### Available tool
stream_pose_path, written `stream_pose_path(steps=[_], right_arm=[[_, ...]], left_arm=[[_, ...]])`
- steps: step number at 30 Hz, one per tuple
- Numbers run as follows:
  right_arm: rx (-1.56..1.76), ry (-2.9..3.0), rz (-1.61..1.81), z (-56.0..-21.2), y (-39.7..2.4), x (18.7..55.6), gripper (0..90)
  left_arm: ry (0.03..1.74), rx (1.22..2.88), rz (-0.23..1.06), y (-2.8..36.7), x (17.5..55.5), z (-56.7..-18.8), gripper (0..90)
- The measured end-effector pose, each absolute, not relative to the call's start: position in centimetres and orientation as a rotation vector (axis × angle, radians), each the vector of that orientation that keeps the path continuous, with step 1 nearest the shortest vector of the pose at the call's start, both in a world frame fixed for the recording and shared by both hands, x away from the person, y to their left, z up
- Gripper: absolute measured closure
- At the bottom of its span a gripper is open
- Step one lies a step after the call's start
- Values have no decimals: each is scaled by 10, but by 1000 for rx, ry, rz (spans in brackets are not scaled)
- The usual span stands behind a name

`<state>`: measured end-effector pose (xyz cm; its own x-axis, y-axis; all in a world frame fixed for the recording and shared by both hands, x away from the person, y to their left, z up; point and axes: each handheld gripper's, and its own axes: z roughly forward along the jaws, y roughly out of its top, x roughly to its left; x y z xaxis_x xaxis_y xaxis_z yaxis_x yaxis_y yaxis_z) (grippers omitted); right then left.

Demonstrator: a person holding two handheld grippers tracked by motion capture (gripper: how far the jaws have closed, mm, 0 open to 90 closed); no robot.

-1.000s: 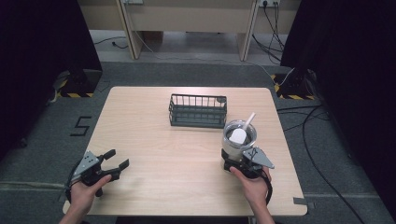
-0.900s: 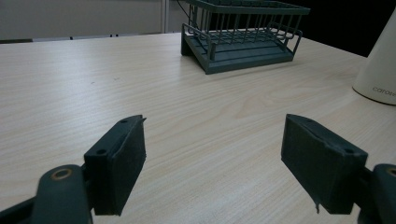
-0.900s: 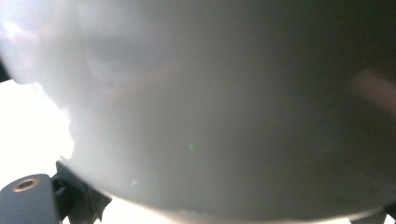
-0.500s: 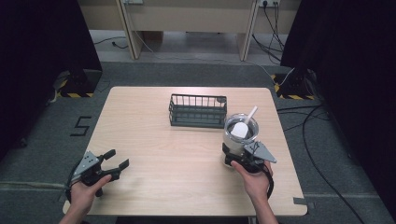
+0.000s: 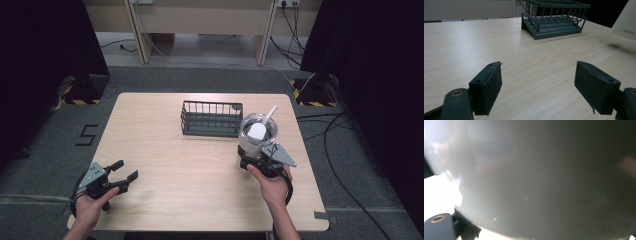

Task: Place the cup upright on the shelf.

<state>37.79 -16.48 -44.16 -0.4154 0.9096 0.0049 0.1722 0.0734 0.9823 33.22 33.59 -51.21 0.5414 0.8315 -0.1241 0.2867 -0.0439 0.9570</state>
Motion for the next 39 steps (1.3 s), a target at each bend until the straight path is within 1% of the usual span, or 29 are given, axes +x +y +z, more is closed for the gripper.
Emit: stream_pose_path(steps=[39], right_arm=[[1043, 1642, 1432, -401, -149, 419, 107]], left_arm=[[972, 1598, 580, 338, 332, -511, 216]])
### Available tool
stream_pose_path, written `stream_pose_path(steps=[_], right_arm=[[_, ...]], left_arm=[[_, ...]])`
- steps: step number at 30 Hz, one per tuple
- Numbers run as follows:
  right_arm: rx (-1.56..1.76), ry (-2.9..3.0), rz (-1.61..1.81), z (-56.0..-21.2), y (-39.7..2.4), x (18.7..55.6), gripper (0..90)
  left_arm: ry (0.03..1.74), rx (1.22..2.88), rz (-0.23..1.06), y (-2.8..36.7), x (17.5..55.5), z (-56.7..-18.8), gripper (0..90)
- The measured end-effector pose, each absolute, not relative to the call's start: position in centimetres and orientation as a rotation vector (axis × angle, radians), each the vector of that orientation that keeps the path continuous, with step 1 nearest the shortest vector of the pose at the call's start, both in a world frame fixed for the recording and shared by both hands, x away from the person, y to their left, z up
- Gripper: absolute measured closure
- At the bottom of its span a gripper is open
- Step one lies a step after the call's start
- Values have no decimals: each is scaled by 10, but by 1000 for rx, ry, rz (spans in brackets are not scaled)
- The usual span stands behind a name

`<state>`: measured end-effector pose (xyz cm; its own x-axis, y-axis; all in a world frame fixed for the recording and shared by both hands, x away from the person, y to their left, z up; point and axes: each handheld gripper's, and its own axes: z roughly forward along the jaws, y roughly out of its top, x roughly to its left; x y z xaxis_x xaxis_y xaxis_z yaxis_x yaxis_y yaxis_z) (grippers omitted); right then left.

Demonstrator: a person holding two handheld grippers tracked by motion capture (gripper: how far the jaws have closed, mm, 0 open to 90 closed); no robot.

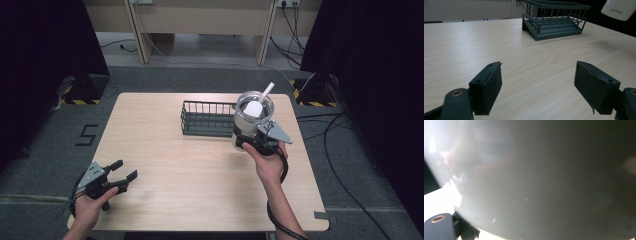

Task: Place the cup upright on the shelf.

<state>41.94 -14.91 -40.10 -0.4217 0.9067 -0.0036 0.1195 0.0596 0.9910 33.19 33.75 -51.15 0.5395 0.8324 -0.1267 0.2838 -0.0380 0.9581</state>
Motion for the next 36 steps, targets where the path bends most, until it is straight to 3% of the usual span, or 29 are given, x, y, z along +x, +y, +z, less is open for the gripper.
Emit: stream_pose_path(steps=[36], right_arm=[[1034, 1630, 1437, -376, -133, 457, 107]], left_arm=[[970, 1598, 579, 338, 332, -511, 216]])
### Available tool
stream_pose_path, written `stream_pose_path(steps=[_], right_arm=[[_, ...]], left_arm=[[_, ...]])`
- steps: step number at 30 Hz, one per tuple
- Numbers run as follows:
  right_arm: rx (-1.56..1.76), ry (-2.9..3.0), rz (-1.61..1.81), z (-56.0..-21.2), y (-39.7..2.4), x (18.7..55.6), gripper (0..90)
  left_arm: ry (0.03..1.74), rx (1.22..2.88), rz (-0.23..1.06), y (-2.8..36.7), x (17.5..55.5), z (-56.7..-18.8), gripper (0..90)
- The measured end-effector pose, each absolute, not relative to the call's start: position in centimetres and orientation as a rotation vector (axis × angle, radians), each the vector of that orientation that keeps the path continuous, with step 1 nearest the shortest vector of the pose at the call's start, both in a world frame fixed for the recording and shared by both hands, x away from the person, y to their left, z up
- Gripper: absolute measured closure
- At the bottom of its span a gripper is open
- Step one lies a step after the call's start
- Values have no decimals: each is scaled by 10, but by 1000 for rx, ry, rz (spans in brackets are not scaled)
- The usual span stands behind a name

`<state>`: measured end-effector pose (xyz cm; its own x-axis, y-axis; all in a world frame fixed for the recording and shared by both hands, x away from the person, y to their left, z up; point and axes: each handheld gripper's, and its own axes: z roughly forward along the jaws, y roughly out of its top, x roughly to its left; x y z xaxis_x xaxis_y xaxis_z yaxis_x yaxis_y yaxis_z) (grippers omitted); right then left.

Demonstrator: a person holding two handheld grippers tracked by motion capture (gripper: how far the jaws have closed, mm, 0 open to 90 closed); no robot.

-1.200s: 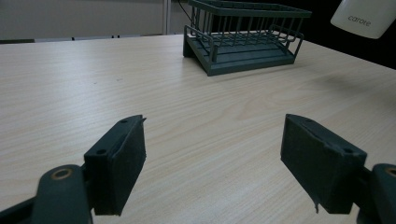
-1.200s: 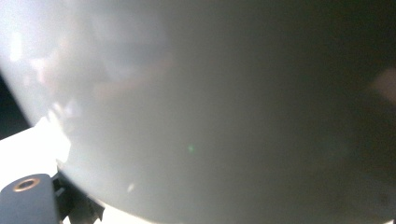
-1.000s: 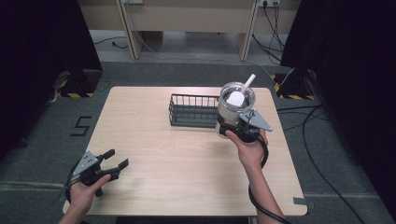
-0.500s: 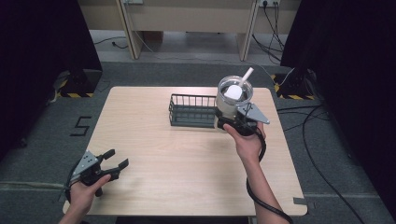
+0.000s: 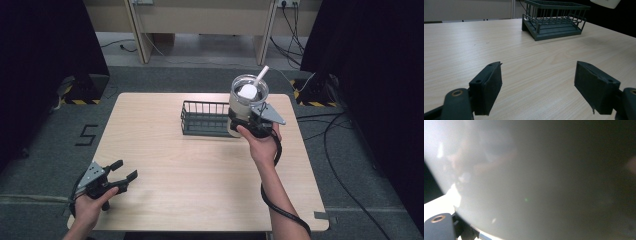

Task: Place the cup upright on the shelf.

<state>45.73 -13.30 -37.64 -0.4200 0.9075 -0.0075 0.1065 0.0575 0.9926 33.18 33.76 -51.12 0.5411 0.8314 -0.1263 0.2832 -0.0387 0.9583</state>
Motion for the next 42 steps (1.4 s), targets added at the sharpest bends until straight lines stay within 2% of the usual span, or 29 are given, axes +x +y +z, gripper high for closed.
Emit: stream_pose_path(steps=[42], right_arm=[[1059, 1621, 1429, -358, -117, 497, 107]], left_arm=[[972, 1594, 577, 338, 332, -511, 217]])
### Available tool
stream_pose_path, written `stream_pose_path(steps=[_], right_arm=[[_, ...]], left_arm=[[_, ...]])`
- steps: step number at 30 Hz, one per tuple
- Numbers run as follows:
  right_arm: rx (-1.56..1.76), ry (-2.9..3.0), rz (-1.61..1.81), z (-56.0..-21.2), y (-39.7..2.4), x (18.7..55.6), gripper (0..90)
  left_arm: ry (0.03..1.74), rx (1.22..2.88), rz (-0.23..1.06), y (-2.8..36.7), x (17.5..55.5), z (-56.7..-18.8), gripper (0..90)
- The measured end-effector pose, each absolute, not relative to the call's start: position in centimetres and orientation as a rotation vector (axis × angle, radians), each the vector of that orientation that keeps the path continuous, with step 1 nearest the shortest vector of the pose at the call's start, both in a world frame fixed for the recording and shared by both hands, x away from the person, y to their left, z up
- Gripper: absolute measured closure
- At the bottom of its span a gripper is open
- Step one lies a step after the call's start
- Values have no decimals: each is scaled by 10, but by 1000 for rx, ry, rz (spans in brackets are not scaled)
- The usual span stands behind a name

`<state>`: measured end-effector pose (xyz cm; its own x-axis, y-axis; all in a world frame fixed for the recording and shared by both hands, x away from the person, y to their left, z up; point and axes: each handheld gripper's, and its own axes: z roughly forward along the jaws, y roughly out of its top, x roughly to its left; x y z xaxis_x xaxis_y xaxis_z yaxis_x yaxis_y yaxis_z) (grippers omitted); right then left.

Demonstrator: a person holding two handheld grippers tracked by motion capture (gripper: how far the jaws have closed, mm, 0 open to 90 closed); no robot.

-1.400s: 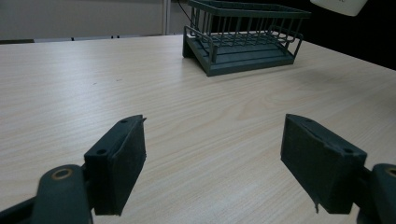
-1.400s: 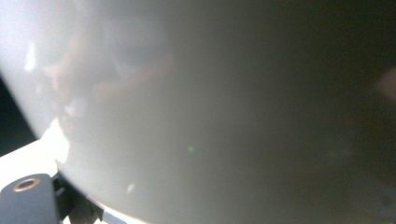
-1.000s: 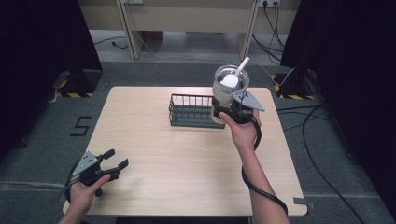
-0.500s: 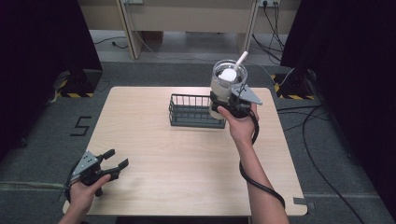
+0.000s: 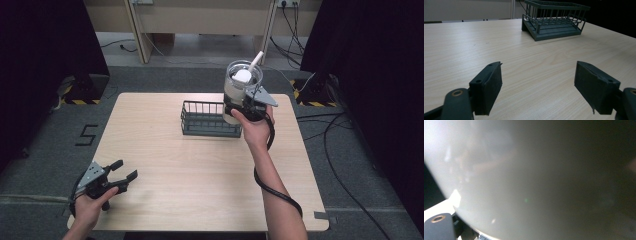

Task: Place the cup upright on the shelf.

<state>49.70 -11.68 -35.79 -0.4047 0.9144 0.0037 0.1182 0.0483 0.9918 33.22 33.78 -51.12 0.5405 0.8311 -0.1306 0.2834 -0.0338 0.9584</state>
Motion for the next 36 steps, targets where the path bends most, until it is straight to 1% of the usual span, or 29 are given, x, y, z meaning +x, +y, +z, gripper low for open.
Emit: stream_pose_path(steps=[24, 36], right_arm=[[1076, 1632, 1409, -355, -102, 524, 107], [1093, 1646, 1395, -360, -97, 534, 108]], left_arm=[[971, 1591, 578, 339, 332, -511, 218], [969, 1591, 577, 338, 332, -511, 218]])
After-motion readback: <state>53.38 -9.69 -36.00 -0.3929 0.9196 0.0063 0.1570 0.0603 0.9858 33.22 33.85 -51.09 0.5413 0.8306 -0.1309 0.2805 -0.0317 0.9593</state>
